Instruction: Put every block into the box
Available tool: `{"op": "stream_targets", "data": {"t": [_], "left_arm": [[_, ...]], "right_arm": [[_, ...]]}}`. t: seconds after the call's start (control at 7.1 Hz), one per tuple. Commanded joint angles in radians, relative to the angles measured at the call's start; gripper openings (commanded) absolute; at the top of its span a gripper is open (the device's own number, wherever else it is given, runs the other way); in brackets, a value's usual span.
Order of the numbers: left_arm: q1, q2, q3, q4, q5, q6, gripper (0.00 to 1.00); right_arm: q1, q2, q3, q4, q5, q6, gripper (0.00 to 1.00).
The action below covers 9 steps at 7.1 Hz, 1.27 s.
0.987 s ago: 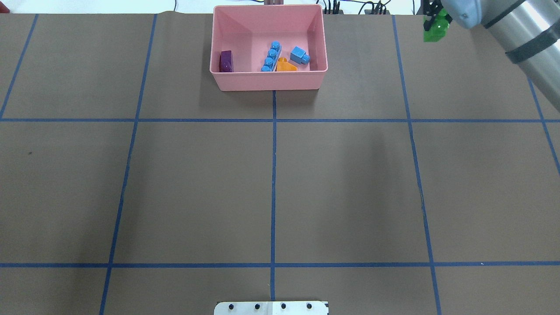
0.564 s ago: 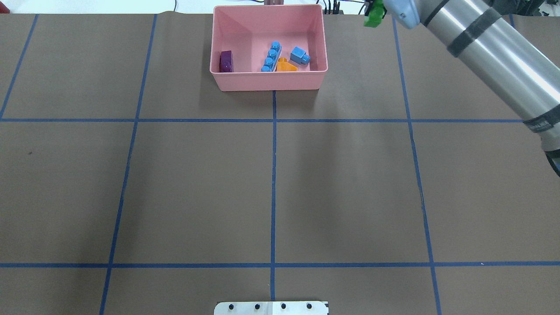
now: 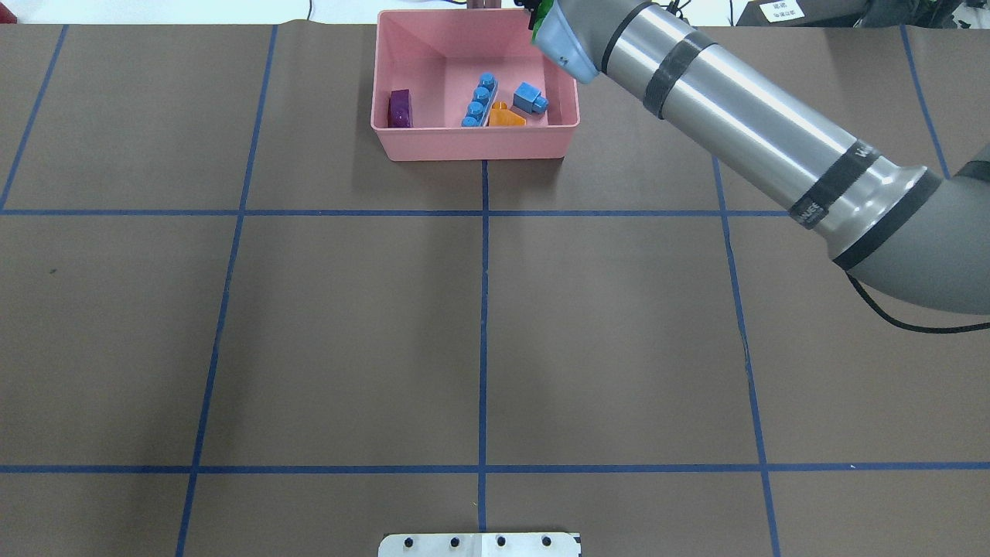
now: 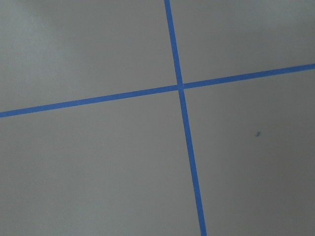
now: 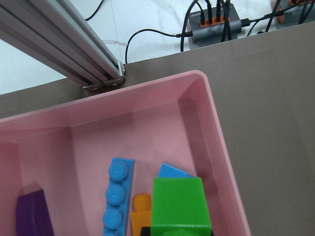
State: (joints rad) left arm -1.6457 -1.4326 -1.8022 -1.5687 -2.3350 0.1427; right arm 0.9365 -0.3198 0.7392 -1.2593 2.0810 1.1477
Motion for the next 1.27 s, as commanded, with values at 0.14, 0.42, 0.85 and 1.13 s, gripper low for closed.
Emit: {"op": "stream_targets", "data": {"t": [0.14,0.42,0.85,1.13], "left_arm": [[0.001,-0.002,0.003,0.001,0.000,0.000,1.00],[0.001,-0.002,0.007,0.001,0.000,0.000,1.00],[0.001,-0.002,0.011,0.001,0.000,0.000,1.00],[0.001,0.001,0.011,-0.001,0.000,0.002,1.00]], "right_arm": [[-0.102,0.086,-0.077,0.080,-0.117,0.185,0.00],[-0.126,0.094,-0.078,0.078,-0.139,0.185,0.96],[-0.133,0.139,-0.080,0.072,-0.150,0.237,0.99],[-0.121,0.146,-0.074,0.002,-0.130,0.216,1.00]]}}
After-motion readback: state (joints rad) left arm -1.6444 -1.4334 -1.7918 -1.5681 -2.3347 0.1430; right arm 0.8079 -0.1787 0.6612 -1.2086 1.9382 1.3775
